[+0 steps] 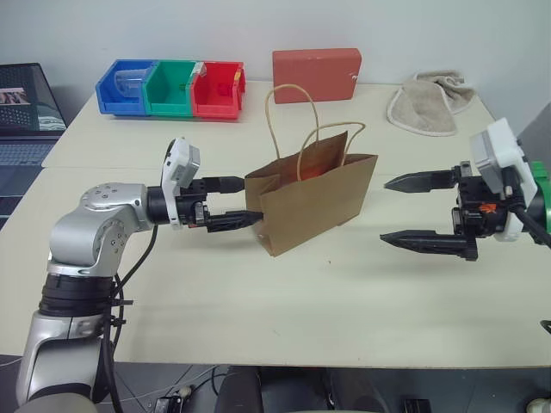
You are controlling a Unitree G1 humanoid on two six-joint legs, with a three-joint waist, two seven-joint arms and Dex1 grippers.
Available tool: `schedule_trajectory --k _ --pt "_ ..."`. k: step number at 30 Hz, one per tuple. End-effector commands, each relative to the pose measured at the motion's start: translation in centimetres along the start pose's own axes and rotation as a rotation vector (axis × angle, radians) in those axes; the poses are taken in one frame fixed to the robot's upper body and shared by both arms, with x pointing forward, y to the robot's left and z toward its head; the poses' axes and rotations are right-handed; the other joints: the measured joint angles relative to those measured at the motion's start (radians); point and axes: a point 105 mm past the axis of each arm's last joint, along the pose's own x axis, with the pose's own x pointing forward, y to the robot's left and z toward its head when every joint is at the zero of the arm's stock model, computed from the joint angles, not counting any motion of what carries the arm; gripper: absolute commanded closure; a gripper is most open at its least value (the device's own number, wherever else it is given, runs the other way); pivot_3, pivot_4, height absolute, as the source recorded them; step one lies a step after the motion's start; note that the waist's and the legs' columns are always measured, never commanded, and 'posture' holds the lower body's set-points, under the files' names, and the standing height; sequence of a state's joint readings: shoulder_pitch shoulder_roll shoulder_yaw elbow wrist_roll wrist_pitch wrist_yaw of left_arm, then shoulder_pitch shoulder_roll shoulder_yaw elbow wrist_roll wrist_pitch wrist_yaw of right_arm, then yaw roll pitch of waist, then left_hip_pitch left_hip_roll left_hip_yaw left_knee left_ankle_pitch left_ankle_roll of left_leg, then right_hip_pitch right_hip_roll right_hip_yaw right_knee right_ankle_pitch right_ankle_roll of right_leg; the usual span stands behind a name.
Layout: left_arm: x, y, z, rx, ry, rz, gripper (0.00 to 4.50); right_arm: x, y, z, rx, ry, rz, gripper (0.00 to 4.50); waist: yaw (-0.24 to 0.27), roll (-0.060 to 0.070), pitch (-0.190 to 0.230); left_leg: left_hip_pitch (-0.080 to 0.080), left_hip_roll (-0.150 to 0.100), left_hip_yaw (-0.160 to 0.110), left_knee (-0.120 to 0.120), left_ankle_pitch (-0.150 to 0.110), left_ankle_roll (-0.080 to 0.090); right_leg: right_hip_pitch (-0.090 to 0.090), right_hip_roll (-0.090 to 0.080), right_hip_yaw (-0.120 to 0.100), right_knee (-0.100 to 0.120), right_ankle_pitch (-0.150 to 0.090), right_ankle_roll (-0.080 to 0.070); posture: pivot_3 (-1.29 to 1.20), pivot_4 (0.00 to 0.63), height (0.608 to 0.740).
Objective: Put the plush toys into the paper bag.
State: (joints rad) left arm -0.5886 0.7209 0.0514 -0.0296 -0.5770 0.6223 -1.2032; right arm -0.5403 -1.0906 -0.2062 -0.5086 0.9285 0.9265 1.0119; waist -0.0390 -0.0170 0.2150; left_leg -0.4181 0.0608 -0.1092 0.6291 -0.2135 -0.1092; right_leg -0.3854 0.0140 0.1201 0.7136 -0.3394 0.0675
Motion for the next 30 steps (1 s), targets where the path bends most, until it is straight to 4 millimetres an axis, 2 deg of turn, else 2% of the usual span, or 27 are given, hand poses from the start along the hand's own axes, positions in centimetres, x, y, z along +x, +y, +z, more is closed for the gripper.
schedule_trajectory --k 1,8,11,23,27,30 --pt "1.1 -0.7 0.0 0.040 -0.023 -0.003 0.03 0.2 0.4 0.9 -0.055 -0.010 0.007 0.00 0.001 0.000 0.000 0.000 0.000 0.000 0.000 0.000 0.000 0.000 0.000 0.000 0.000 0.000 0.000 0.00 0.150 0.740" --pt "2.9 1.0 -0.6 0.087 -0.087 0.164 0.03 0.9 0.5 0.5 -0.115 0.002 -0.013 0.00 0.006 0.000 0.000 0.000 0.000 0.000 0.000 0.000 0.000 0.000 0.000 0.000 0.000 0.000 0.000 0.00 0.150 0.740" --pt "3.2 0.9 -0.6 0.101 -0.108 0.162 0.61 0.9 0.5 0.6 -0.114 -0.007 -0.017 0.00 0.006 0.000 0.000 0.000 0.000 0.000 0.000 0.000 0.000 0.000 0.000 0.000 0.000 0.000 0.000 0.00 0.150 0.740" --pt "3.5 1.2 -0.8 0.106 -0.116 0.140 4.47 0.9 0.6 0.5 -0.137 -0.020 -0.053 0.00 0.006 0.000 0.000 0.000 0.000 0.000 0.000 0.000 0.000 0.000 0.000 0.000 0.000 0.000 0.000 0.00 0.150 0.740" --pt "3.6 1.6 -0.7 0.104 -0.121 0.141 4.47 0.8 0.6 0.1 -0.153 -0.007 -0.077 0.00 0.007 0.000 0.000 0.000 0.000 0.000 0.000 0.000 0.000 0.000 0.000 0.000 0.000 0.000 0.000 0.00 0.150 0.740" --pt "3.8 1.8 0.2 0.109 -0.128 0.078 4.47 -0.3 0.0 -0.3 -0.167 0.013 -0.161 0.00 0.008 0.000 0.000 0.000 0.000 0.000 0.000 0.000 0.000 0.000 0.000 0.000 0.001 0.000 0.000 0.00 0.150 0.740"
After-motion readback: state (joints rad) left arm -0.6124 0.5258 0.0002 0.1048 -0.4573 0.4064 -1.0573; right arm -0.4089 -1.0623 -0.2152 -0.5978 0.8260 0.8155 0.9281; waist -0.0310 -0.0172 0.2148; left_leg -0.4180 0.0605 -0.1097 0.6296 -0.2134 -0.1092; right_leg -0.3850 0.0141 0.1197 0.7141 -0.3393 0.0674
